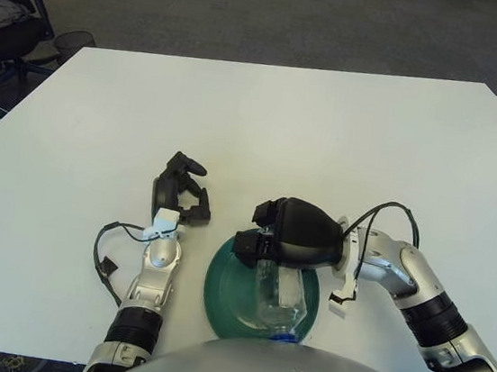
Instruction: Put the bottle into the plate.
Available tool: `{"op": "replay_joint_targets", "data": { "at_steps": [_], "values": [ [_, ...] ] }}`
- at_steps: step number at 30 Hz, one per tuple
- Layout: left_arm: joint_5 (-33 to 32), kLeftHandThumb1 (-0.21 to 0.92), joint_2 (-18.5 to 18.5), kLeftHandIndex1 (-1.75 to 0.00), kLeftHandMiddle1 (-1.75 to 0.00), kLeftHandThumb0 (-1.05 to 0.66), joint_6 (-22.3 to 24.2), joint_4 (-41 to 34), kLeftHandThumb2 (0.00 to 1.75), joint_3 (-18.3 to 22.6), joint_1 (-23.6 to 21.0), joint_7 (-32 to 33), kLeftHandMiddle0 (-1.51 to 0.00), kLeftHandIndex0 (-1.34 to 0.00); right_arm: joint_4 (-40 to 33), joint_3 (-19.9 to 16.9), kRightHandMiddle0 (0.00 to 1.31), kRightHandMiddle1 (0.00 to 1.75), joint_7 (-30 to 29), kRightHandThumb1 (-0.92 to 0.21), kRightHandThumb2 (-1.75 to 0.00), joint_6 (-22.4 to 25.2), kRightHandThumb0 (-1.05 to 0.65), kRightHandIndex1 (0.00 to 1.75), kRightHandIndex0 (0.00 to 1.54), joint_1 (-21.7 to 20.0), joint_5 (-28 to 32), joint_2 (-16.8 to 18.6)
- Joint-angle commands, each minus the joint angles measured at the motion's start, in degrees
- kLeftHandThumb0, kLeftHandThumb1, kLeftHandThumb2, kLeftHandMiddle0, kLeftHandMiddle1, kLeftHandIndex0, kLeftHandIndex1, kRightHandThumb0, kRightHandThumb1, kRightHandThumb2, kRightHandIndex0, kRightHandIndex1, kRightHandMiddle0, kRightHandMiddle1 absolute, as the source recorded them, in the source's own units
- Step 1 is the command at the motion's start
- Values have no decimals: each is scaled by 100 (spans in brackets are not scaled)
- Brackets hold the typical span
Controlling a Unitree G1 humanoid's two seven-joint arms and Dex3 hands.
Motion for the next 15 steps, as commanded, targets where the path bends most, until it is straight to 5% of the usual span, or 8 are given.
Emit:
{"op": "replay_joint_targets", "data": {
  "at_steps": [1, 15],
  "values": [
    [117, -7, -21, -173, -175, 0, 12, 400, 175, -68, 403, 26, -88, -70, 125, 62, 56, 175, -127, -39, -123, 76, -45, 175, 123, -134, -219, 54],
    [-59, -7, -76, -172, -175, 0, -4, 404, 175, -85, 437, -131, -88, -71, 219, 235, 56, 175, -163, -38, -124, 267, -46, 175, 125, -245, -372, 1]
  ]
}}
